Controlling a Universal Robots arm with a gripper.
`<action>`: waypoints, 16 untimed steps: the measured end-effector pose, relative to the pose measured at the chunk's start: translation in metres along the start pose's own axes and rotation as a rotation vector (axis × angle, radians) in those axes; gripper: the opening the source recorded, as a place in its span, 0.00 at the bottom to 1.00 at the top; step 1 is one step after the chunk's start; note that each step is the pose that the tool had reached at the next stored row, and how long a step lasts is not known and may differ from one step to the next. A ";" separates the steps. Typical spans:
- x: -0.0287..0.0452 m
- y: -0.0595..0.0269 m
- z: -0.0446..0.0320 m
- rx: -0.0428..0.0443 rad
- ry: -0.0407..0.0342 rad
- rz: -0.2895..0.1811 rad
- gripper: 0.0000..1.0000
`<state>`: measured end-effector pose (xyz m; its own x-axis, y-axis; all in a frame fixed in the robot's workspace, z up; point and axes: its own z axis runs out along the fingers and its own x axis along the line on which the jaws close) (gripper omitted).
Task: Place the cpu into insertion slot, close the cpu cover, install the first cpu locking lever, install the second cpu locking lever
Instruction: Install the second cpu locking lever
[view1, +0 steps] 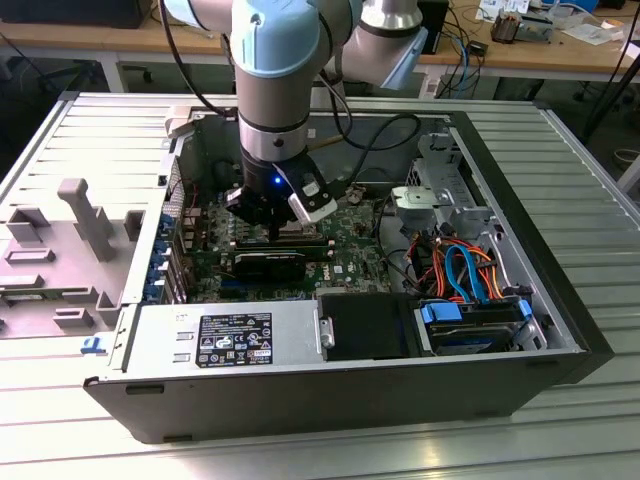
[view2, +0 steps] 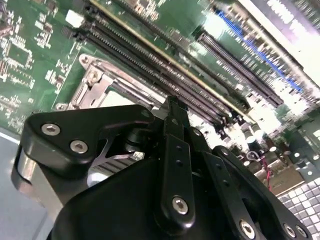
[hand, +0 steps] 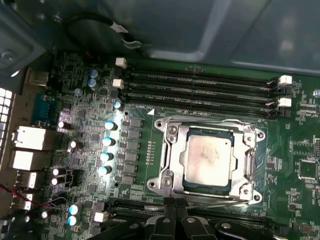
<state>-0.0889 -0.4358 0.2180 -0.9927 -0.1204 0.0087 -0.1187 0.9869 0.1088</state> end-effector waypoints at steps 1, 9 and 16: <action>0.0000 0.0000 0.0000 -0.0066 -0.0007 0.000 0.11; 0.0033 -0.0152 -0.0016 -0.0666 -0.0080 -0.002 0.11; 0.0073 -0.0225 -0.0021 -0.0916 -0.0112 -0.002 0.11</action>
<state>-0.0934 -0.4592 0.2177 -0.9927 -0.1208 -0.0027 -0.1190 0.9727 0.1993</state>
